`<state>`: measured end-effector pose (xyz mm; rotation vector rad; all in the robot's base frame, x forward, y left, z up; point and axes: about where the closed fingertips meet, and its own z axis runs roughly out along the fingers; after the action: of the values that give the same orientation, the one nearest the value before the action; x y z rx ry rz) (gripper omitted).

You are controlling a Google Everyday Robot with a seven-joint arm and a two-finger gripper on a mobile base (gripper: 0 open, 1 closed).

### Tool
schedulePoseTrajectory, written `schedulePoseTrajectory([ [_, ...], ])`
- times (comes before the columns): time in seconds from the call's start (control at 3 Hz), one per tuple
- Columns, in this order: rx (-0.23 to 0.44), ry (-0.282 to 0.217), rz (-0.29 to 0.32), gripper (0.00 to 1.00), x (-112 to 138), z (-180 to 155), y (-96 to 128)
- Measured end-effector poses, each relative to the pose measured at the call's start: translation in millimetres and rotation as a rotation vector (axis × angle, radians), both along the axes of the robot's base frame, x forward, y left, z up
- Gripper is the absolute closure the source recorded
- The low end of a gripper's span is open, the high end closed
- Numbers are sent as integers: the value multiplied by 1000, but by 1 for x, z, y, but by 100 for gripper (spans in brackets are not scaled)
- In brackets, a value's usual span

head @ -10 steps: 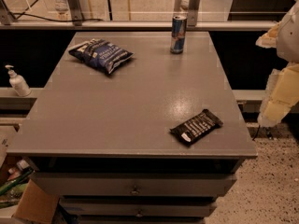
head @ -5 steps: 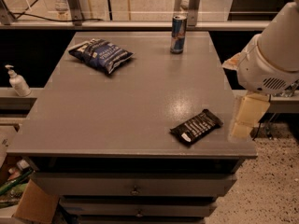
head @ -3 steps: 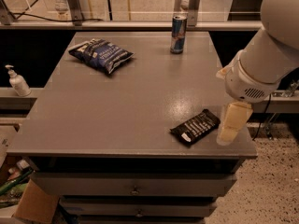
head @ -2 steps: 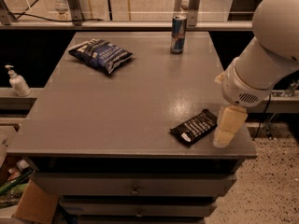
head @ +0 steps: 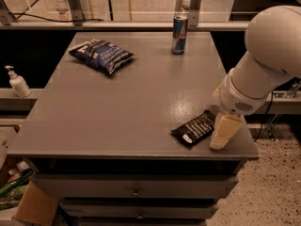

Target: Move rxbar chocolate near blue chip bag

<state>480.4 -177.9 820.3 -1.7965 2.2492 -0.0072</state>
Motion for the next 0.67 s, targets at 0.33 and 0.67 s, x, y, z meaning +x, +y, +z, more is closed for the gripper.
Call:
schedulePoseTrajectory([
  [0.33,-1,14,-11,40,0,-5,2],
  [0.67,-2,15,-12,64,0,-1,2],
])
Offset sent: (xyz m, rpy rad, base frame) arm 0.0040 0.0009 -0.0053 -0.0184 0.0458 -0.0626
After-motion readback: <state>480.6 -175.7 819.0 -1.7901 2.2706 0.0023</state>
